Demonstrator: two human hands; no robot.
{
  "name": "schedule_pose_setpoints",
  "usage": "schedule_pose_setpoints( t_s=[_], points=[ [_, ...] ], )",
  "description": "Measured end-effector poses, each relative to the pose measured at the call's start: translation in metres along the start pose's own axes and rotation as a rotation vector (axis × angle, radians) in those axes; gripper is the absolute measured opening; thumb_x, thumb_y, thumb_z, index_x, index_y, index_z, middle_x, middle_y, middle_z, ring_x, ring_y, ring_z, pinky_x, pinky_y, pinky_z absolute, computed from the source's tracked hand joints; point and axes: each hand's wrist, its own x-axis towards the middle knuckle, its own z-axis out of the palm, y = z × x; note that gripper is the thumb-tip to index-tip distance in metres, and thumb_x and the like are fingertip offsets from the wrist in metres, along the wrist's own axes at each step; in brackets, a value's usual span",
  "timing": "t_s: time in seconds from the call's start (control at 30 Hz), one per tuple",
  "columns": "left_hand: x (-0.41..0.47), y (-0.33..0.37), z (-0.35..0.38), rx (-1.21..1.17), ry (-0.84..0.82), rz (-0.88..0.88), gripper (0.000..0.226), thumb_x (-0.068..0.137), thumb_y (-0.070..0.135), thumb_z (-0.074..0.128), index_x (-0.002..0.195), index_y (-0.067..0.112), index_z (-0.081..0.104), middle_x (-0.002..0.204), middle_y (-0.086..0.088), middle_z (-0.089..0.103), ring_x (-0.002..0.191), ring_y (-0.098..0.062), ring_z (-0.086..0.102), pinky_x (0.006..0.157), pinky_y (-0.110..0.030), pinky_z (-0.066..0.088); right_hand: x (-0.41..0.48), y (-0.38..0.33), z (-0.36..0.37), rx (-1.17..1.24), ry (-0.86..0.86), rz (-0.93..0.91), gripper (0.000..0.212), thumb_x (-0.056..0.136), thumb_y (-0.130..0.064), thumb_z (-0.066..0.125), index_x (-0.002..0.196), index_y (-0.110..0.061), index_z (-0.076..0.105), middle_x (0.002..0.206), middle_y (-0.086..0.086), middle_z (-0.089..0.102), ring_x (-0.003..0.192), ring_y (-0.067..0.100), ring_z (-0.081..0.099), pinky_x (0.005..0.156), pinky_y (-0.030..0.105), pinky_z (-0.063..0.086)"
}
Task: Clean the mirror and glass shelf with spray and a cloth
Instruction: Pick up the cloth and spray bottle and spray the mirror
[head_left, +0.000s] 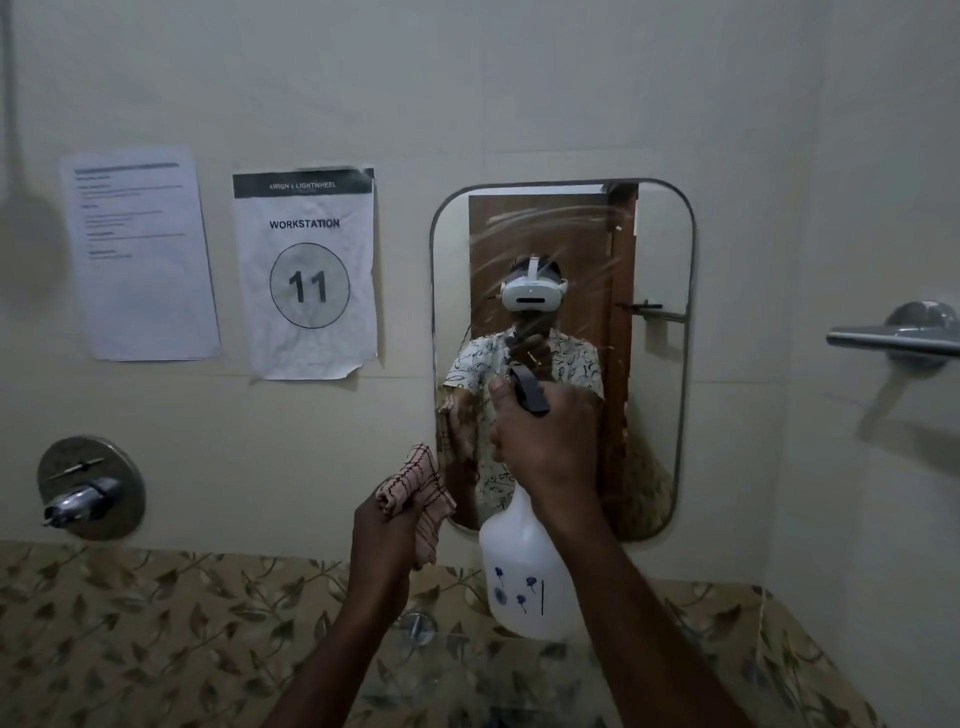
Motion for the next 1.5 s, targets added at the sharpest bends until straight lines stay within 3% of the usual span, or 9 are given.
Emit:
schedule_pose_setpoints(
  t_s=[0.17,0.27,0.4,0.53,0.7,0.87,1.03,1.33,1.5],
  points=[
    [0.0,0.005,0.002,-0.016,0.007,-0.006,0.041,0.094,-0.008,0.051,0.132,0.003,0.061,0.122,-0.017,0.07,0.108,-0.033,0.07,0.099,-0.057,0.052,-0.006,-0.002,-0.005,-0.046,0.007,-0.089,0.04,0.09,-0.044,0.06,0.063,-0.015,0.058,0.059,0.001,0.062,0.057,0.02,0.06,0.059,0.036,0.053],
    [0.0,0.008,0.007,-0.018,0.008,-0.006,0.041,0.092,-0.008,0.054,0.128,0.007,0.065,0.119,-0.017,0.072,0.108,-0.035,0.07,0.099,-0.056,0.052,-0.004,0.002,-0.01,0.006,0.009,-0.068,0.039,0.09,-0.046,0.06,0.071,-0.012,0.064,0.066,0.008,0.068,0.062,0.027,0.066,0.063,0.044,0.058],
    [0.002,0.01,0.012,0.007,0.016,0.03,0.036,0.093,-0.001,0.055,0.097,0.029,0.075,0.096,-0.015,0.078,0.092,-0.049,0.07,0.073,-0.056,0.049,-0.001,0.002,-0.018,-0.008,0.039,-0.046,0.042,0.09,-0.052,0.059,0.081,-0.012,0.068,0.075,0.008,0.072,0.071,0.027,0.071,0.071,0.045,0.06],
    [0.002,0.013,0.017,0.0,0.017,0.054,0.037,0.093,0.0,0.055,0.099,0.031,0.074,0.099,-0.016,0.078,0.094,-0.048,0.07,0.078,-0.069,0.051,0.006,-0.001,-0.029,0.013,0.061,-0.068,0.041,0.091,-0.046,0.061,0.07,-0.011,0.067,0.064,0.008,0.071,0.062,0.027,0.07,0.065,0.048,0.06],
    [0.004,0.014,0.017,-0.022,0.01,0.055,0.035,0.09,0.003,0.059,0.096,0.032,0.077,0.096,-0.018,0.077,0.09,-0.049,0.071,0.074,-0.065,0.053,0.015,0.002,-0.05,-0.124,0.206,-0.062,0.042,0.09,-0.051,0.059,0.066,-0.018,0.064,0.061,-0.002,0.067,0.061,0.02,0.068,0.057,0.03,0.053],
    [0.002,0.018,0.018,-0.057,-0.008,0.038,0.022,0.07,0.023,0.07,0.087,0.035,0.078,0.086,-0.014,0.077,0.081,-0.039,0.062,0.072,-0.052,0.043,0.024,0.016,-0.079,-0.138,0.312,0.061,0.039,0.09,-0.051,0.059,0.068,-0.019,0.066,0.067,0.005,0.071,0.064,0.027,0.07,0.067,0.041,0.059],
    [0.004,0.018,0.022,-0.064,-0.016,0.075,0.042,0.093,-0.002,0.054,0.093,0.032,0.078,0.098,-0.014,0.078,0.095,-0.053,0.068,0.074,-0.071,0.05,0.036,0.009,-0.097,-0.077,0.333,0.043,0.046,0.088,-0.053,0.059,0.067,-0.013,0.068,0.066,0.01,0.071,0.065,0.031,0.069,0.071,0.047,0.059],
    [0.006,0.026,0.031,-0.071,-0.052,0.084,0.029,0.067,0.019,0.065,0.088,0.033,0.079,0.104,-0.017,0.076,0.103,-0.041,0.07,0.087,-0.062,0.053,0.058,-0.048,-0.071,0.082,0.076,-0.131,0.023,0.087,-0.034,0.065,0.07,-0.02,0.071,0.055,0.003,0.069,0.045,0.014,0.066,0.049,0.032,0.056],
    [0.009,0.026,0.025,-0.024,-0.044,0.094,0.027,0.075,0.02,0.061,0.088,0.037,0.078,0.098,-0.013,0.078,0.097,-0.042,0.072,0.08,-0.067,0.054,0.062,-0.068,-0.04,0.117,0.0,-0.187,0.025,0.089,-0.031,0.065,0.082,-0.008,0.072,0.067,0.012,0.071,0.063,0.03,0.071,0.067,0.053,0.061]
  ],
)
